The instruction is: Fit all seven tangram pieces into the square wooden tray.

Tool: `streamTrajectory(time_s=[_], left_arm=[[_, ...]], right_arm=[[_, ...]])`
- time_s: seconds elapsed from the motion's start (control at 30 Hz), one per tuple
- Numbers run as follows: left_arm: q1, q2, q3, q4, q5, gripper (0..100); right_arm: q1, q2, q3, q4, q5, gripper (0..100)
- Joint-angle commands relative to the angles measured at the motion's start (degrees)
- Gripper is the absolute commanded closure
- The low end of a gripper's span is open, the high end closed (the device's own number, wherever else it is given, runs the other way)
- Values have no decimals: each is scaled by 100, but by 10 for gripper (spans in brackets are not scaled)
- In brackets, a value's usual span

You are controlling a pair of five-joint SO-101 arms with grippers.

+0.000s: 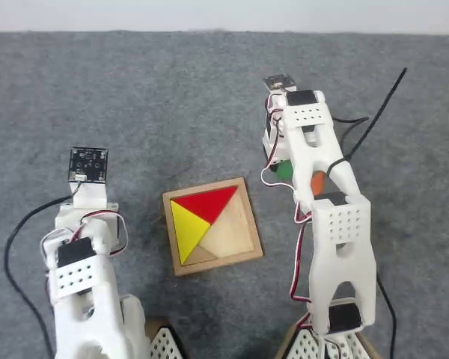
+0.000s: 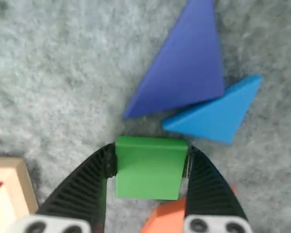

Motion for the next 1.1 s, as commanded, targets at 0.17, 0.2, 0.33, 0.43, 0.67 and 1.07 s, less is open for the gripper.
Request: streamTrajectory(time_s=[0.17,0.2,0.33,0.43,0.67,1.07], left_arm=[[-26,-141,-57,-97,9,987],[-26,-141,-57,-97,9,987],[-26,-141,-57,-97,9,987],[-26,-141,-57,-97,9,987],[-26,-141,-57,-97,9,987],[-26,-141,-48,-97,9,987]], right_arm=[[145,-989,-237,725,-53,919],[145,-1024,-237,796,-53,920],[127,-1209,-229,1077,-53,920],[119,-1402,-229,1323,-53,920],[-224,-2018,281,1701,-202,920],[-1824,-5033,4316,-13,-246,920]])
